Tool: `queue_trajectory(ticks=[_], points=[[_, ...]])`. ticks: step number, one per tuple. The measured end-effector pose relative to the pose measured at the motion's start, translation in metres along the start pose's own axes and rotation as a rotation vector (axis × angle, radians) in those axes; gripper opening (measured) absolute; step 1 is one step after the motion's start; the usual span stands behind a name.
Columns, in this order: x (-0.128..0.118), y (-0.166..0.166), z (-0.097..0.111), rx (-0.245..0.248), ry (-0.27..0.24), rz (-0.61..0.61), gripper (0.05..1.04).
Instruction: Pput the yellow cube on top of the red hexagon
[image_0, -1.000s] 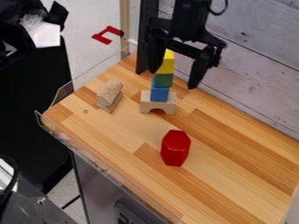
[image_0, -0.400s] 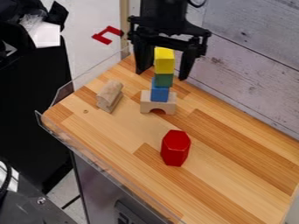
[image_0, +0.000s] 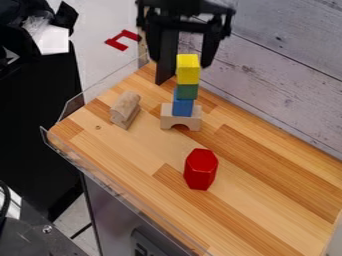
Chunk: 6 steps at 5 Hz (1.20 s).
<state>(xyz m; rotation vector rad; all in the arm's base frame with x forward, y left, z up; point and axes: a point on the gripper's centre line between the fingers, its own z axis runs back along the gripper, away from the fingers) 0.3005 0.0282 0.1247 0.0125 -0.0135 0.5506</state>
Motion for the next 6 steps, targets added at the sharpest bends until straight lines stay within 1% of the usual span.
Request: queue_trajectory(ticks=[1, 2, 3, 4, 5, 6], points=[[0.010, -0.008, -0.001, 0.029, 0.030, -0.025, 0.999], [0.014, -0.013, -0.004, 0.017, 0.036, -0.052, 0.999], [0.015, -0.017, -0.011, -0.002, 0.050, -0.062, 0.999], [0.015, -0.019, -0.017, -0.047, 0.062, -0.045, 0.999], [0.018, -0.018, -0.024, -0.077, 0.063, -0.017, 0.999], [0.022, -0.012, -0.032, -0.075, 0.078, -0.005, 0.999]])
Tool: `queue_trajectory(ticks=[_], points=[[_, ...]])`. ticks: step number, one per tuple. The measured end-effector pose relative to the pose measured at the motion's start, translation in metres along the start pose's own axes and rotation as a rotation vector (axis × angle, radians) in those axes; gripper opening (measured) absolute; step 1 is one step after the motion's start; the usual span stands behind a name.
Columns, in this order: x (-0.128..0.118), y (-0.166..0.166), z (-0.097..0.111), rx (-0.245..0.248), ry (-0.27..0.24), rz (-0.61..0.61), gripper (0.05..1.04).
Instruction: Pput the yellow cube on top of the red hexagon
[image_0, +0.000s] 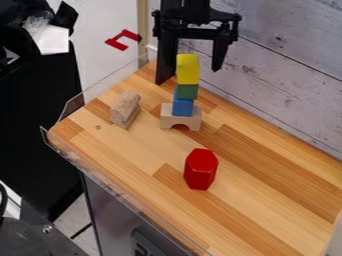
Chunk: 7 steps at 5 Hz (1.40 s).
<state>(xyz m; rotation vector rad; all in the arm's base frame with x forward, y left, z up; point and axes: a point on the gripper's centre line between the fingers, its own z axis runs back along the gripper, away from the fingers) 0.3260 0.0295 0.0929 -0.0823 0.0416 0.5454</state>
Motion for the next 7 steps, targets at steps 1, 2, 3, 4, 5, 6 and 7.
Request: queue_trajectory(ticks=[1, 2, 3, 4, 5, 6, 7], points=[[0.005, 0.002, -0.007, -0.004, 0.023, -0.001, 0.999], [0.009, 0.004, -0.008, -0.009, 0.027, -0.001, 0.999], [0.013, 0.004, -0.015, -0.017, 0.023, -0.001, 0.964], [0.015, 0.005, -0.018, -0.025, 0.012, 0.009, 0.683], [0.016, 0.006, -0.019, -0.034, 0.012, 0.017, 0.549], [0.014, 0.009, -0.020, -0.032, 0.017, 0.026, 0.549], [0.008, 0.017, -0.014, 0.021, 0.026, 0.007, 0.549]])
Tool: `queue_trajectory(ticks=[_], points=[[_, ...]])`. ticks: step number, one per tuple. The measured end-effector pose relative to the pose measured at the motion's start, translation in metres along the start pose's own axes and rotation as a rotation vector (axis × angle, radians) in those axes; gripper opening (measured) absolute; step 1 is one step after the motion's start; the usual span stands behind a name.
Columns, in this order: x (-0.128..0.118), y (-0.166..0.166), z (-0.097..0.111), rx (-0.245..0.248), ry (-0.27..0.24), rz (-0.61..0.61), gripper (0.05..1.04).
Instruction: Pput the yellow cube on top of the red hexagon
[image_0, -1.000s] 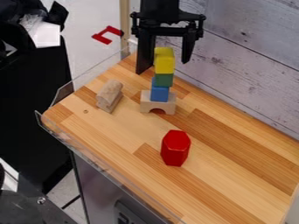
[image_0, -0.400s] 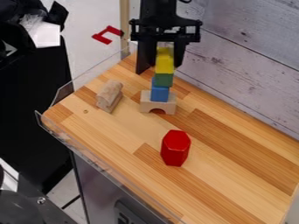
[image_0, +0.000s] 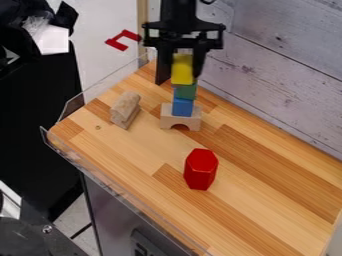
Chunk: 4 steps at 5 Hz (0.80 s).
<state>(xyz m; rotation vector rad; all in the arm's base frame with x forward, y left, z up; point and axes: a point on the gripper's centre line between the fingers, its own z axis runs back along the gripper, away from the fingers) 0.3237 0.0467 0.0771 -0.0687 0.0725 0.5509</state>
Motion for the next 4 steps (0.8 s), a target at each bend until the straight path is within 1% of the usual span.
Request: queue_trajectory(ticks=[1, 2, 3, 4], points=[[-0.007, 0.001, 0.017, 0.033, -0.033, -0.046, 0.549], [-0.021, -0.010, 0.023, 0.058, -0.045, -0.143, 0.549], [-0.036, -0.021, 0.019, 0.042, -0.026, -0.248, 0.549], [-0.057, -0.036, -0.002, 0.006, 0.032, -0.424, 0.549]])
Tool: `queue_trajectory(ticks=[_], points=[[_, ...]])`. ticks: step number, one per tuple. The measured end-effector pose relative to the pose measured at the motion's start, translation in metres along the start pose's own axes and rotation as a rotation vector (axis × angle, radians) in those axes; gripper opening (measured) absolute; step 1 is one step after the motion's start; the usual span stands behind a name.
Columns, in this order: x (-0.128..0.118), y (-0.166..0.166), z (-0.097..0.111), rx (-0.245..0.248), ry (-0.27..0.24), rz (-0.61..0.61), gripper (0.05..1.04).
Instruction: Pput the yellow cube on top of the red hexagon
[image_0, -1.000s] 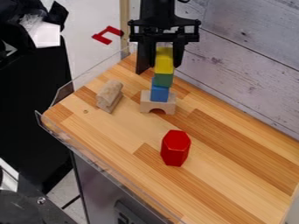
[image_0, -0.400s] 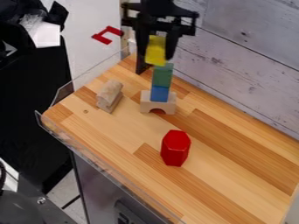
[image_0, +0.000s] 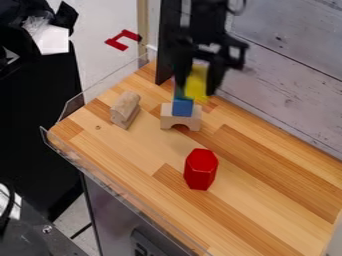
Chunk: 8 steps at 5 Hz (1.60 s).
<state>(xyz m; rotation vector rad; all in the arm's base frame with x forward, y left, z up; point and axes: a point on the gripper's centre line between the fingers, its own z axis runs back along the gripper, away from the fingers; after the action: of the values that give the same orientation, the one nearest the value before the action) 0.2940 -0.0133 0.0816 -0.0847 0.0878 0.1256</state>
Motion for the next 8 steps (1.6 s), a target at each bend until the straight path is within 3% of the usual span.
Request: queue_trajectory(ticks=[1, 3, 7, 8], points=[[-0.008, -0.009, -0.027, -0.032, 0.061, -0.100, 0.549], [-0.023, -0.017, -0.054, -0.044, 0.126, -0.155, 0.549], [-0.032, -0.016, -0.064, -0.034, 0.177, -0.143, 0.549], [-0.032, -0.017, -0.066, -0.031, 0.195, -0.142, 0.624]])
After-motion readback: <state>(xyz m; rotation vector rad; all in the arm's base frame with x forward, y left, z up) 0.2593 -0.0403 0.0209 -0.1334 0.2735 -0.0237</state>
